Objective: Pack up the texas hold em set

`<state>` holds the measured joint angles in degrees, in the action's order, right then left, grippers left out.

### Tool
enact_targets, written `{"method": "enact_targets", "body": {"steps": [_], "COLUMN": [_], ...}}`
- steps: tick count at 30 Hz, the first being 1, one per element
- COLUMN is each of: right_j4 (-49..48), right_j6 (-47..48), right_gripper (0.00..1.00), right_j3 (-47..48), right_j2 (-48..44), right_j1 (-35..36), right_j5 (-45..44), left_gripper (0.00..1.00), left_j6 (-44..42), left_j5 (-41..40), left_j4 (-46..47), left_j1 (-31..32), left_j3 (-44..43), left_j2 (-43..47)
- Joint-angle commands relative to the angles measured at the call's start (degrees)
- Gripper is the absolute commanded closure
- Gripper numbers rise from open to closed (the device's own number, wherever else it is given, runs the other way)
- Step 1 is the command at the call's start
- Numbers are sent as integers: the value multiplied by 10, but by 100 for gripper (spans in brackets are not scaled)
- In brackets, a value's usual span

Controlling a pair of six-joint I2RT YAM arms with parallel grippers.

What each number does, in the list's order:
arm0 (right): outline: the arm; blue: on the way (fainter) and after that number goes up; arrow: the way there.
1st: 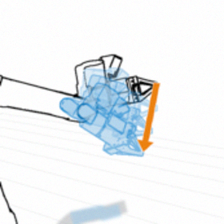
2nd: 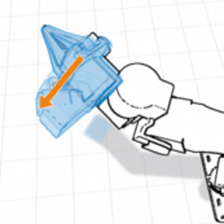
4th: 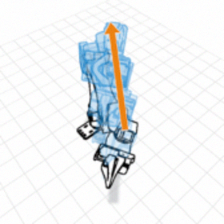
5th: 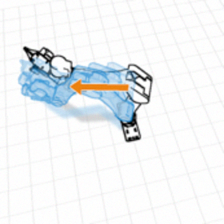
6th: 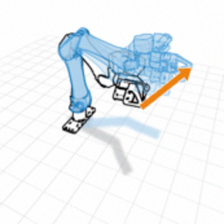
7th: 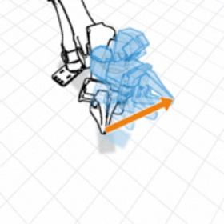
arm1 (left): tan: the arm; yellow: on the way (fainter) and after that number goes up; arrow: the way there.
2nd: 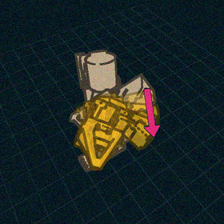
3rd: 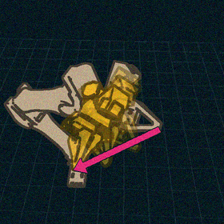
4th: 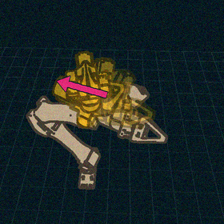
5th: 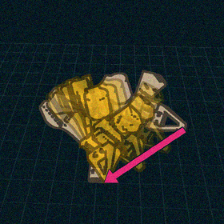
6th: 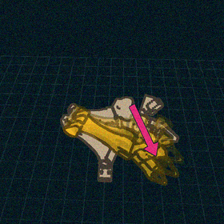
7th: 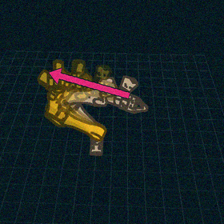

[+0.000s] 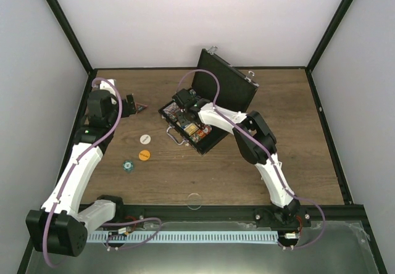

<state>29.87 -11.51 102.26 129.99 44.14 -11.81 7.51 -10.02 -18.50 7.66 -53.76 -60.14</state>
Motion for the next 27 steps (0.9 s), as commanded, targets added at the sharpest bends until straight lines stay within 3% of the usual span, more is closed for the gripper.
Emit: {"method": "enact_targets", "body": {"steps": [1, 11, 17, 27], "right_j4": [89, 119, 109, 83], "right_j6": [2, -12, -22, -54], "right_gripper": [43, 31, 36, 43], "right_j3": [1, 37, -10, -76], "right_j2": [-5, -86, -116, -89], "right_j1": [9, 10, 9, -6], "right_j5": [-1, -14, 18, 48], "left_gripper": [0, 0, 0, 0], "left_j6": [5, 5, 5, 5], "left_j5": [0, -1, 1, -1], "left_j4": [12, 12, 12, 12], "left_j1": [2, 2, 2, 2], "left_j3": [2, 3, 2, 2], "left_j2": [0, 0, 3, 4]}}
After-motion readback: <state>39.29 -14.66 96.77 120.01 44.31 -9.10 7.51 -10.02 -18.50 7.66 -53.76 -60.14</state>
